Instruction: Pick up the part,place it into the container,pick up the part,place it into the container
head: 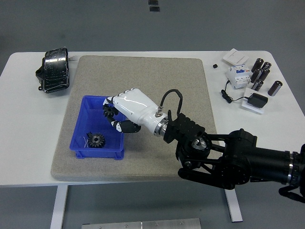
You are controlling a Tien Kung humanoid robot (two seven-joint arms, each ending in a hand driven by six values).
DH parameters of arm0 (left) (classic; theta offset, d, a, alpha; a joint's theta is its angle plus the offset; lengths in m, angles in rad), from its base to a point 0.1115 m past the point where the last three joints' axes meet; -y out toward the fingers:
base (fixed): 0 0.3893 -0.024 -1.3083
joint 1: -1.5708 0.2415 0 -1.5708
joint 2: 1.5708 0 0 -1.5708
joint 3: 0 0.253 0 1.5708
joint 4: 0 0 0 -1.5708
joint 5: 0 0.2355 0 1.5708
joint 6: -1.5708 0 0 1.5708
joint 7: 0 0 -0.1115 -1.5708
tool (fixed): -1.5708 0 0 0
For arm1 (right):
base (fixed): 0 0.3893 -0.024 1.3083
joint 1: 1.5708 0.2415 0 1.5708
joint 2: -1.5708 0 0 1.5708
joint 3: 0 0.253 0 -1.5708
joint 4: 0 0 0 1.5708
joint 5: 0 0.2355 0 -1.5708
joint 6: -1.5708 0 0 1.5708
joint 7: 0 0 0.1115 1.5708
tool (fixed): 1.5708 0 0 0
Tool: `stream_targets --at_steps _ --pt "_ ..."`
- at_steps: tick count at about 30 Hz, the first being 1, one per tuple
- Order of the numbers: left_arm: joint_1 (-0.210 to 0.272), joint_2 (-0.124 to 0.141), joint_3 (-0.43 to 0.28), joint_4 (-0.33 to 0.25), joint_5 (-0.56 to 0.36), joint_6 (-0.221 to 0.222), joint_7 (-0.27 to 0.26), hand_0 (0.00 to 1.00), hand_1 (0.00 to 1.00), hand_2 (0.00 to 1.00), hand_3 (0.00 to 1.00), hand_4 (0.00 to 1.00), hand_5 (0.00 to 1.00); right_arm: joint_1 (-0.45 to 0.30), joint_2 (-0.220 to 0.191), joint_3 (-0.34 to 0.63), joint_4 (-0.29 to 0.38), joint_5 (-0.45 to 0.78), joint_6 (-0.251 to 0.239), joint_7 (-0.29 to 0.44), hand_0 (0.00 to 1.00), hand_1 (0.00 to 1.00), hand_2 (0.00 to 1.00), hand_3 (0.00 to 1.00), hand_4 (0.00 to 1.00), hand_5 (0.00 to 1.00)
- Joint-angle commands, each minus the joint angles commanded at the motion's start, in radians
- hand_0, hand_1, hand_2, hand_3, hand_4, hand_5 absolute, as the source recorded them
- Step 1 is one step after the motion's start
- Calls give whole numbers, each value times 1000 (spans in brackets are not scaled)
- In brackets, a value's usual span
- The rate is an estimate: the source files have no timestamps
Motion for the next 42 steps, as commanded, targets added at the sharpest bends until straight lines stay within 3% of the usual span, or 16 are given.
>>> stream_targets --at_steps 2,3,8,9,14,15,20,21,26,27,32,33,35,42 --pt "1 0 -6 -1 5 0 3 692 679 659 581 729 251 6 24 -18 -21 -14 3 0 296 451 403 607 497 194" --pt "1 0 -8 -1 8 0 5 692 679 658 582 728 252 8 37 -27 -34 -25 7 -2 329 500 540 650 488 279" --pt "2 -1 -16 -2 16 -1 9 692 679 658 582 728 252 12 75 -66 -85 -70 42 -22 329 500 540 650 488 279" --pt "2 -1 -17 -2 17 -1 9 692 679 658 580 728 252 12 78 -71 -91 -74 50 -25 513 741 755 685 632 415" --pt "1 -1 -20 -2 20 -2 10 692 679 658 580 728 252 7 87 -85 -112 -82 95 -40 513 741 755 685 632 415" --pt "1 -1 -20 -2 20 -3 10 692 679 658 579 729 250 5 88 -85 -113 -81 104 -42 765 890 886 798 687 440" --pt "1 -1 -20 -2 22 -5 11 692 679 658 579 729 250 -2 87 -79 -108 -72 151 -43 765 890 886 798 687 440" --pt "1 -1 -21 -2 22 -5 12 692 679 658 579 729 250 -3 86 -76 -106 -69 158 -43 863 934 929 892 732 468" --pt "3 -2 -22 -2 24 -6 13 692 679 658 579 729 250 -20 64 -16 -73 -31 151 -32 863 934 929 892 732 468" --pt "3 -3 -22 -2 24 -6 13 693 679 658 578 729 250 -26 56 5 -59 -15 142 -28 846 916 907 855 754 494" --pt "6 -4 -20 -2 21 -6 11 693 679 658 578 729 250 -66 6 125 30 84 85 1 846 916 907 855 754 494" --pt "6 -4 -19 -2 20 -6 11 693 679 658 577 728 251 -75 -6 154 46 105 74 6 788 847 844 784 749 493" --pt "6 -5 -18 -2 17 -6 10 693 679 658 577 728 251 -92 -27 203 66 135 57 13 788 847 844 784 749 493" --pt "9 -7 -18 -2 15 -5 10 693 679 660 576 729 251 -151 -106 364 33 184 3 45 740 803 792 743 737 489"
